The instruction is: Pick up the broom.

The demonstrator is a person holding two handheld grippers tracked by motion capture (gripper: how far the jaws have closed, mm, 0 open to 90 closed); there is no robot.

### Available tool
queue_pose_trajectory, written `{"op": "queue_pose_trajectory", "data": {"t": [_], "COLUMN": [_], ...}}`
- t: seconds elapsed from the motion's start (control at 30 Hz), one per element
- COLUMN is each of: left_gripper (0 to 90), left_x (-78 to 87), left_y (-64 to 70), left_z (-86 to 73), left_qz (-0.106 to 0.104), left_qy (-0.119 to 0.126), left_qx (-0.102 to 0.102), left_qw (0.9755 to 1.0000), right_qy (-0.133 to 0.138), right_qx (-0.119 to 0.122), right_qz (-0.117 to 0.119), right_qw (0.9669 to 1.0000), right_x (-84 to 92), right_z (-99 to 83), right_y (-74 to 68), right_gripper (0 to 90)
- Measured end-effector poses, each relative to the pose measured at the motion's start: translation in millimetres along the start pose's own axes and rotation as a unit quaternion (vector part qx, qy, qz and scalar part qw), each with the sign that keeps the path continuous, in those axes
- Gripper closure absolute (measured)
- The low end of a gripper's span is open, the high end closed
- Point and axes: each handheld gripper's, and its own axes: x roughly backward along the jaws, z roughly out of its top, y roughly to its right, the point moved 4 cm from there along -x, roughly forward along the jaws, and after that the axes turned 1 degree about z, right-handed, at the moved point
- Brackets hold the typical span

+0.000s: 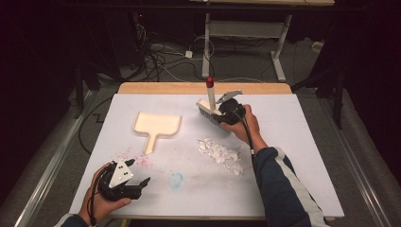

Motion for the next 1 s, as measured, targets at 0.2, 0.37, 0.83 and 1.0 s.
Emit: {"op": "queue_pose_trajectory", "data": {"t": [0.2, 0.37, 0.83, 1.0], "left_gripper": [20.2, 20.2, 20.2, 20.2], "left_x": [-0.2, -0.6, -1.8, -2.8], "left_y": [3.5, 5.4, 5.4, 4.8], "left_z": [1.1, 1.8, 3.9, 4.3], "left_qz": [-0.003, -0.006, -0.004, -0.005], "left_qy": [-0.002, -0.005, -0.005, -0.004], "left_qx": [-0.005, -0.007, -0.008, -0.01], "left_qw": [1.0, 0.9999, 0.9999, 0.9999], "right_qy": [-0.015, -0.02, 0.025, 0.031], "right_qx": [0.01, 0.012, 0.019, 0.025], "right_qz": [0.026, 0.034, 0.014, -0.011], "right_qw": [0.9995, 0.9992, 0.9994, 0.9991], "right_x": [20.1, 43.8, 87.5, 61.5], "right_z": [-16.4, -30.3, -32.5, -30.9], "right_y": [-1.8, -1.7, 2.7, 8.7], "right_gripper": [67.7, 67.7, 67.6, 67.6]}}
